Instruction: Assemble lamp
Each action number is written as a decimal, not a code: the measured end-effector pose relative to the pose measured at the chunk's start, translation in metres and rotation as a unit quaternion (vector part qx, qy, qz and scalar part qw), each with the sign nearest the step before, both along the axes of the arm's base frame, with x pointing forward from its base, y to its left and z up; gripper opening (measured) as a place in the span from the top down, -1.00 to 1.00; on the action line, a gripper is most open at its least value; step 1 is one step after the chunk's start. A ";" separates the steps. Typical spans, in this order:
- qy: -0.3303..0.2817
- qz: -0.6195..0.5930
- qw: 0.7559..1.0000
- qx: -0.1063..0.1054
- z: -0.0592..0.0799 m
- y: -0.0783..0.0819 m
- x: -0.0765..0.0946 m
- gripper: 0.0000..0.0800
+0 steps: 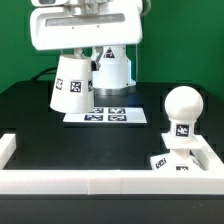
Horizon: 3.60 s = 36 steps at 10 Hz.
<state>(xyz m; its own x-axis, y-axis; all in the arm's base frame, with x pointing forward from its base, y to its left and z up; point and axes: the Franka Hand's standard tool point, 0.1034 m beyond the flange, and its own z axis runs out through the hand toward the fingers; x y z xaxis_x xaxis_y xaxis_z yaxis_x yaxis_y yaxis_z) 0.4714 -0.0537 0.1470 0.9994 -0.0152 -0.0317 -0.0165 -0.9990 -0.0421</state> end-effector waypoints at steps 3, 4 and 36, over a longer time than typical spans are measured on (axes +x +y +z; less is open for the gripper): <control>0.000 0.003 1.000 0.004 -0.001 -0.001 0.000 0.89; 0.002 0.009 1.000 0.008 -0.001 0.001 0.000 0.89; -0.033 0.030 0.998 0.043 0.002 0.173 0.129 0.89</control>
Offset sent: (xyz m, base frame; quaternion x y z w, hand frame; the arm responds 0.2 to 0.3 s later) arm 0.0000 0.0000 0.0000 0.0000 0.0000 0.0000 1.0000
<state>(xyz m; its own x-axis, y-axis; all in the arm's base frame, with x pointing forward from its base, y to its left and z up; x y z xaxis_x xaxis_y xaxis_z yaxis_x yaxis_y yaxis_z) 0.6004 0.1190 0.1494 0.9984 0.0441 0.0346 0.0482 -0.9906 -0.1278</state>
